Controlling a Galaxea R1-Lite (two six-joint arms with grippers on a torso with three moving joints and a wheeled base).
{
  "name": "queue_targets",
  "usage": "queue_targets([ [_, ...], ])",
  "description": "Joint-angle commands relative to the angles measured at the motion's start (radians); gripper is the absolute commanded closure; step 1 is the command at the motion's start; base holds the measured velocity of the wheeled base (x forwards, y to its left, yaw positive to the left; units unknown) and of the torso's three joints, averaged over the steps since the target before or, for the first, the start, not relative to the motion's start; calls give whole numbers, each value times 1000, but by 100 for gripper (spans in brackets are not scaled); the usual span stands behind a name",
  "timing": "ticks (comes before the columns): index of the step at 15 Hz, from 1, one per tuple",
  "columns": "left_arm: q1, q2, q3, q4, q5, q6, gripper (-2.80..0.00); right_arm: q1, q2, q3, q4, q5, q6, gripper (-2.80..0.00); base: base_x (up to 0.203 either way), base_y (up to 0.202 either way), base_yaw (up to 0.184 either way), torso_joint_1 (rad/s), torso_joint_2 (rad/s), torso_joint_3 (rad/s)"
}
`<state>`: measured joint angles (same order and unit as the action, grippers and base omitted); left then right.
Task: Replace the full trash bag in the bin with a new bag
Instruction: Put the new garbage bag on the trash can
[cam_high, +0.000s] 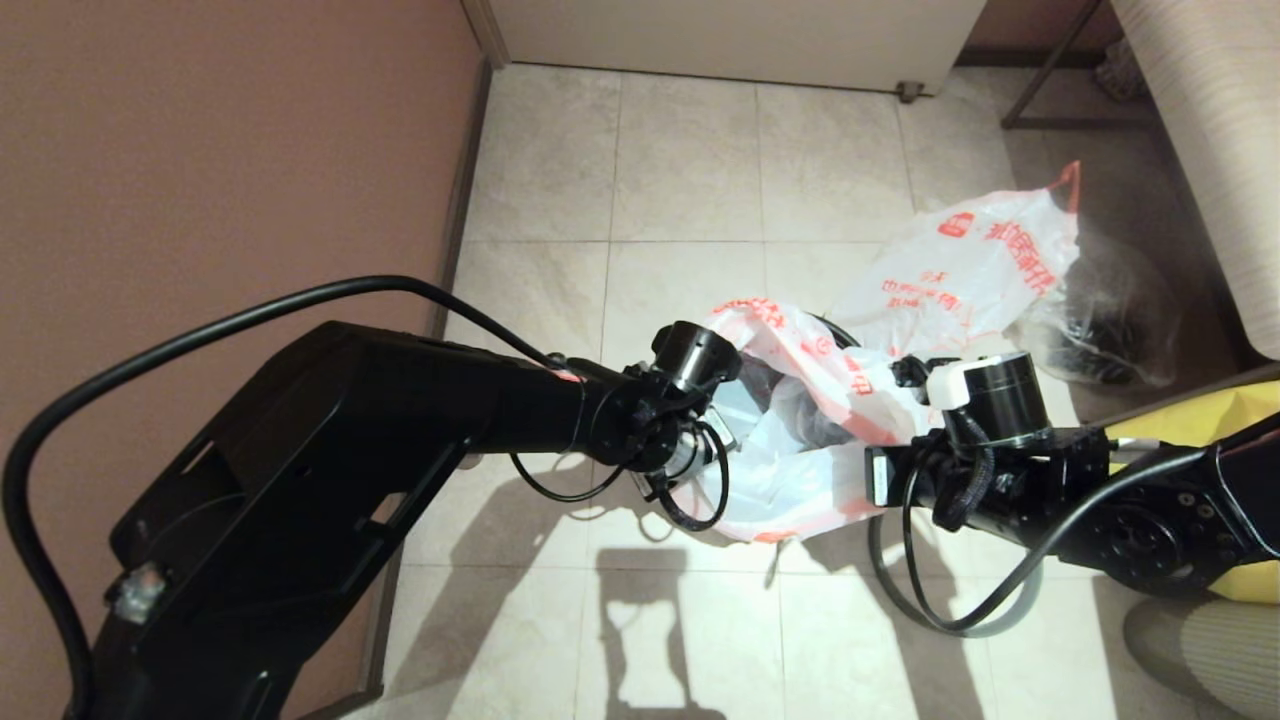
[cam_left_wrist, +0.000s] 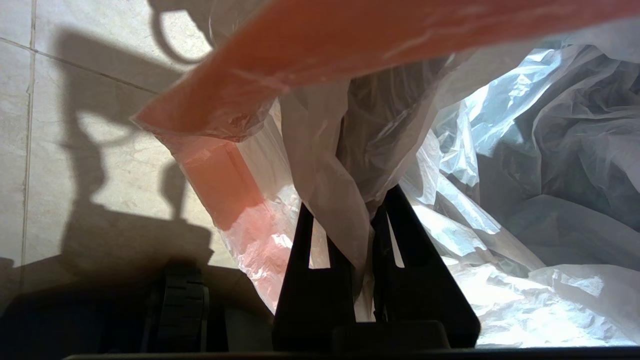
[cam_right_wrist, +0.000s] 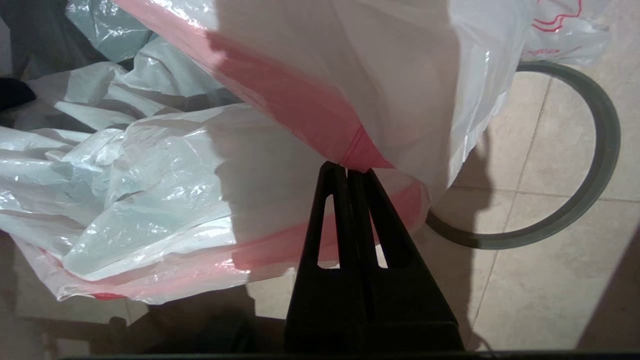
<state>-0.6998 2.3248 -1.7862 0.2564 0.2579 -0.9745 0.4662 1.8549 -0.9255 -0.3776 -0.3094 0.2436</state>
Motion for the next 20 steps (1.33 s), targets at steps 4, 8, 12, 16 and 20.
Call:
queue_targets([
  [4, -5, -16, 1, 1, 9, -6, 0, -66, 61, -51, -7, 2, -25, 0, 0, 0, 0, 0, 0, 0],
  [8, -7, -24, 2, 4, 11, -6, 0, -95, 100, -172, -7, 1, -35, 0, 0, 0, 0, 0, 0, 0],
  [12, -14, -15, 5, 3, 11, -6, 0, -127, 122, -266, 8, 0, -79, 0, 0, 0, 0, 0, 0, 0],
  [16, -14, -9, -2, -3, 11, -5, 0, -128, 36, -193, 49, -18, -83, 0, 0, 0, 0, 0, 0, 0],
  [20, -14, -7, -9, 1, 11, -4, 0, -122, 53, -104, 65, -20, -61, 0, 0, 0, 0, 0, 0, 0],
])
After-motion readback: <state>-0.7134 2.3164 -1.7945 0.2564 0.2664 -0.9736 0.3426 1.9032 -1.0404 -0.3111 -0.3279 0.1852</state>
